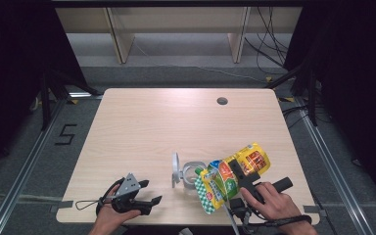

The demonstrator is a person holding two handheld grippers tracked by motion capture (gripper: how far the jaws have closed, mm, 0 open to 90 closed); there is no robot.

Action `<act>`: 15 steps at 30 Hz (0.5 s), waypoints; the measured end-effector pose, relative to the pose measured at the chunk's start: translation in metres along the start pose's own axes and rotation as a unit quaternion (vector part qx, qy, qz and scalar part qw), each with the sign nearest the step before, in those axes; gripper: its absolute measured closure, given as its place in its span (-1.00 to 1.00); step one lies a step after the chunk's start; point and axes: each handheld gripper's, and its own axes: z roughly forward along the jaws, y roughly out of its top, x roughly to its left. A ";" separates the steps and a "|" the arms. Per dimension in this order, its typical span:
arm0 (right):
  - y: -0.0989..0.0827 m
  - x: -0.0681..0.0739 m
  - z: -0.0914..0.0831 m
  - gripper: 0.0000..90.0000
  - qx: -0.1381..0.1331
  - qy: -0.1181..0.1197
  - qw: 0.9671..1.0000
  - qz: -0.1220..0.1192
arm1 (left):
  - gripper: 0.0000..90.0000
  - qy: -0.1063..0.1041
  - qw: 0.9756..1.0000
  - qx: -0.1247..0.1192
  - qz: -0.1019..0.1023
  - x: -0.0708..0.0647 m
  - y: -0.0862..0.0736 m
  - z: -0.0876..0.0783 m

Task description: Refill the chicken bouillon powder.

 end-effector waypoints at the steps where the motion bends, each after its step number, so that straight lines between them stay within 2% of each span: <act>1: 0.000 -0.001 0.000 0.05 -0.001 0.000 1.000 -0.004 | -0.44 -0.002 1.000 -0.002 -0.002 0.000 0.000 0.000; 4: -0.001 -0.004 0.000 0.09 -0.002 -0.002 1.000 -0.017 | -0.44 0.002 1.000 -0.005 0.008 0.001 0.000 0.000; 7: -0.001 -0.006 0.000 0.09 0.002 -0.001 1.000 -0.024 | -0.44 -0.003 1.000 0.000 -0.001 0.000 0.000 0.000; 8: -0.002 -0.009 0.001 0.09 -0.005 -0.003 0.999 -0.044 | -0.44 0.000 1.000 0.000 -0.001 0.000 0.000 0.000; 9: -0.003 -0.010 0.000 0.09 -0.004 -0.004 0.999 -0.051 | -0.44 0.003 1.000 -0.001 -0.001 0.000 0.000 0.000; 11: -0.004 -0.013 0.000 0.10 -0.011 -0.003 0.998 -0.054 | -0.44 0.000 1.000 -0.003 -0.004 -0.001 0.000 0.001; 14: -0.003 -0.014 -0.001 0.10 -0.005 -0.004 0.998 -0.067 | -0.43 0.004 1.000 0.008 0.017 0.002 0.000 0.000; 15: -0.004 -0.015 -0.001 0.10 -0.006 -0.003 0.997 -0.072 | -0.43 0.004 1.000 0.007 0.009 0.001 0.000 0.000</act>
